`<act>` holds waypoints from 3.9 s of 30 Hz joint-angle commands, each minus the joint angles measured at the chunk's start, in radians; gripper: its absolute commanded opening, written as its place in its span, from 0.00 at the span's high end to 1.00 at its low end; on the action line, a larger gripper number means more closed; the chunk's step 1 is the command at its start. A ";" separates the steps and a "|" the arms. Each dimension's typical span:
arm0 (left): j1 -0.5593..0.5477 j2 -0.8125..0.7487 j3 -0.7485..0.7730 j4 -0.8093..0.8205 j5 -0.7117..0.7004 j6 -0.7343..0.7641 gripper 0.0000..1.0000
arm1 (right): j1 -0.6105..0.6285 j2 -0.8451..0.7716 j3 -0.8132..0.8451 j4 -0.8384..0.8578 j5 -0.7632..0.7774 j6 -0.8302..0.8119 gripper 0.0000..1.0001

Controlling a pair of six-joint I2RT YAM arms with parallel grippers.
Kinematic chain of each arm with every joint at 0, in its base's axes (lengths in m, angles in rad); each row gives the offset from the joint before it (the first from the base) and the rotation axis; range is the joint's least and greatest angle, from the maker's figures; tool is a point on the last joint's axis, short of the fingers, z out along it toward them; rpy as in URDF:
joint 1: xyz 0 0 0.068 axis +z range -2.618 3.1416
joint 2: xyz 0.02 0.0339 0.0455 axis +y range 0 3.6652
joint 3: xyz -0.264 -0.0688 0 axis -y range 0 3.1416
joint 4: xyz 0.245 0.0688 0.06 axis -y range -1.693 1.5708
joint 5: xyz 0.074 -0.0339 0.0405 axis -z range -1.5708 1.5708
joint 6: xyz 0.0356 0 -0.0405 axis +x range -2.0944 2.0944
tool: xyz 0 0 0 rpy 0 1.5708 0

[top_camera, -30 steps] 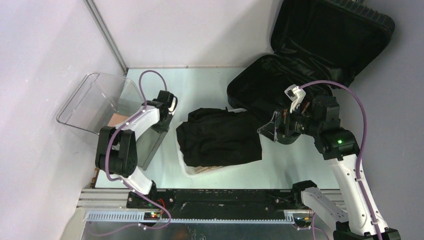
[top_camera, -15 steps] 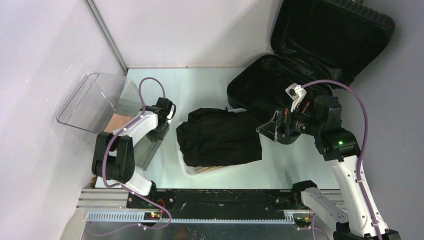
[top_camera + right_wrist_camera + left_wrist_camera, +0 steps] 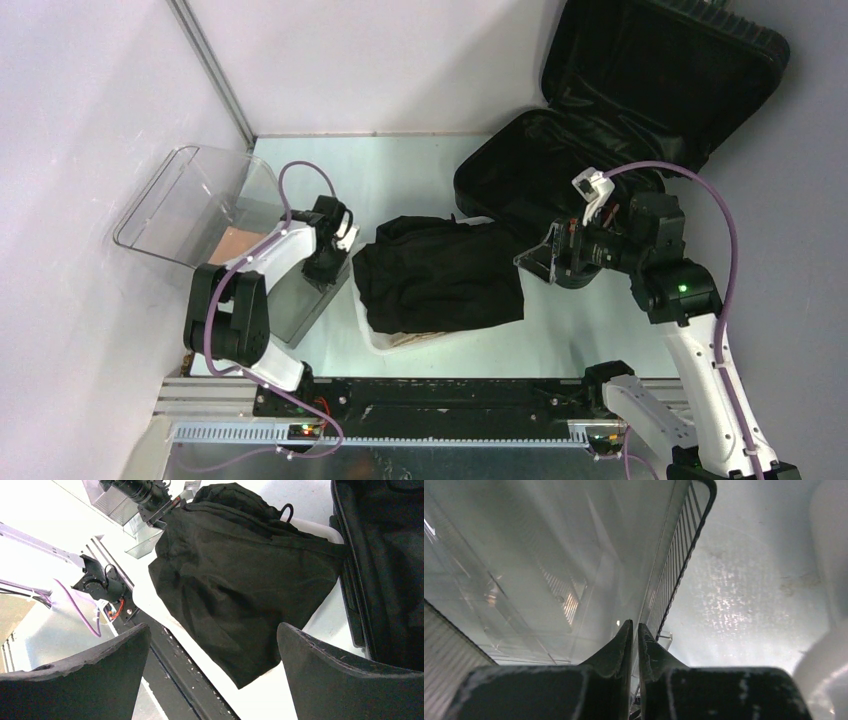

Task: Open, take out, and arrange the luggage
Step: Open the drawer of the storage box, then pick up the makeup from the center of the board.

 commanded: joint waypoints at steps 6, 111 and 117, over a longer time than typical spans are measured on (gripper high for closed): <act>-0.005 -0.100 0.076 -0.043 -0.064 -0.032 0.74 | -0.005 -0.030 0.003 0.004 0.018 -0.012 0.00; -0.355 -0.764 -0.247 0.644 -0.506 -0.015 0.00 | -0.396 1.345 0.524 0.147 0.899 0.369 0.80; -0.355 -0.769 -0.248 0.643 -0.509 -0.015 0.00 | -0.414 1.315 0.495 0.167 0.848 0.328 0.86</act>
